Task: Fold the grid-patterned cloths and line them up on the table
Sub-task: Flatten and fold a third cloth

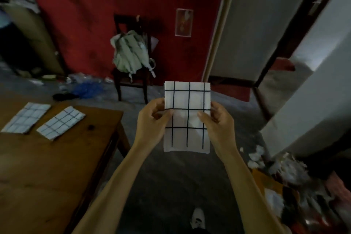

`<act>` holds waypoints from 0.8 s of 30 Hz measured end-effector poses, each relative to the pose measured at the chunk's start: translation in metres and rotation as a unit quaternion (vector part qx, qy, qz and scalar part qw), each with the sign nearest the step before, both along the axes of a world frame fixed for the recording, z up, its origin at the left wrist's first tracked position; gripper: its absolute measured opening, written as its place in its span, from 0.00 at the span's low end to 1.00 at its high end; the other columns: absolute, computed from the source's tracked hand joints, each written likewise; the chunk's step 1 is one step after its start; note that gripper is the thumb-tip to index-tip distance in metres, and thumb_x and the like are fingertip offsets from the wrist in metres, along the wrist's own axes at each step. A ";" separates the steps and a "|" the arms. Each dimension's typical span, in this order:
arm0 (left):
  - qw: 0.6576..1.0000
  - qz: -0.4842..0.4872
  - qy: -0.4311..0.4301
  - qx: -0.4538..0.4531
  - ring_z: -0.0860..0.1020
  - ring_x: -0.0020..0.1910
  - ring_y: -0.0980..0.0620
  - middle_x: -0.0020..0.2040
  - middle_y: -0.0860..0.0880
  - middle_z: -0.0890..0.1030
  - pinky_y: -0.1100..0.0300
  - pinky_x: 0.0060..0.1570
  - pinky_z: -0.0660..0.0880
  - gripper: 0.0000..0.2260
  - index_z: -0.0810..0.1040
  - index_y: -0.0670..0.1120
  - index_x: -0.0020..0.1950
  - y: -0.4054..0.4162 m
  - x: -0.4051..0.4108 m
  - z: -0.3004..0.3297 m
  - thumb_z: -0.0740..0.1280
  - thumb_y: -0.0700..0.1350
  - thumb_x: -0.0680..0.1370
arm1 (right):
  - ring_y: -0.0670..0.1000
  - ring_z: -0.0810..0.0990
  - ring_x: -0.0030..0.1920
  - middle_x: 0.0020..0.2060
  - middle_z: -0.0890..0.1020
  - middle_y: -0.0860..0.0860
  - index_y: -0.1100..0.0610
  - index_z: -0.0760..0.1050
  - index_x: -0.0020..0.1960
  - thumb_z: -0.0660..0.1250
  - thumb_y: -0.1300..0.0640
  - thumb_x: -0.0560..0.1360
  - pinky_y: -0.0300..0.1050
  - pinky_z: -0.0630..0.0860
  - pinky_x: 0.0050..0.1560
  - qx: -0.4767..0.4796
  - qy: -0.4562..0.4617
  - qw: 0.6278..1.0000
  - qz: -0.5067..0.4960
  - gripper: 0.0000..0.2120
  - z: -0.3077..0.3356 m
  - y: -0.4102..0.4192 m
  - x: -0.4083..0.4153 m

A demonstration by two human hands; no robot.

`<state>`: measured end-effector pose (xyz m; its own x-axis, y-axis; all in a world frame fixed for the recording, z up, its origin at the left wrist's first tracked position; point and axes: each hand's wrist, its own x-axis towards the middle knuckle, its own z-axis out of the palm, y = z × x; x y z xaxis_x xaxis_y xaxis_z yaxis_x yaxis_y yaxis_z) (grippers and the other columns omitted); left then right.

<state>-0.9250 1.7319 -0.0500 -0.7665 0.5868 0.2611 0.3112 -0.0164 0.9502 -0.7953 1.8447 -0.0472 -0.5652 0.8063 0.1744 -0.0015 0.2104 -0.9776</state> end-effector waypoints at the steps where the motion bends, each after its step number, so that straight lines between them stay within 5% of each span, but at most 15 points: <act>1: 1.000 0.022 -0.004 0.001 0.80 0.46 0.63 0.48 0.58 0.81 0.71 0.44 0.75 0.11 0.78 0.48 0.56 0.016 -0.006 -0.001 0.69 0.37 0.75 | 0.40 0.83 0.47 0.46 0.83 0.42 0.45 0.74 0.57 0.69 0.61 0.75 0.32 0.77 0.45 0.000 0.000 1.000 0.019 0.15 -0.003 0.020 -0.010; 9: 0.990 0.140 -0.034 -0.012 0.80 0.45 0.62 0.47 0.56 0.81 0.70 0.43 0.76 0.10 0.78 0.47 0.53 0.119 -0.059 0.012 0.68 0.35 0.75 | 0.43 0.83 0.48 0.48 0.84 0.45 0.50 0.75 0.60 0.69 0.60 0.76 0.34 0.78 0.45 -0.032 -0.018 0.989 0.144 0.14 0.003 0.156 -0.098; 21: 0.958 0.249 -0.134 0.043 0.81 0.48 0.55 0.50 0.50 0.82 0.59 0.46 0.80 0.09 0.78 0.46 0.55 0.174 -0.231 -0.030 0.67 0.37 0.76 | 0.39 0.81 0.48 0.51 0.82 0.43 0.50 0.73 0.63 0.70 0.56 0.75 0.32 0.78 0.42 -0.052 -0.080 0.959 0.268 0.17 -0.036 0.229 -0.313; 24: 0.947 0.267 -0.172 0.052 0.82 0.47 0.55 0.50 0.51 0.81 0.62 0.42 0.80 0.09 0.77 0.49 0.55 0.178 -0.297 -0.048 0.68 0.39 0.76 | 0.44 0.83 0.49 0.50 0.83 0.47 0.54 0.73 0.65 0.70 0.59 0.75 0.40 0.81 0.46 -0.029 -0.106 0.950 0.294 0.19 -0.038 0.239 -0.385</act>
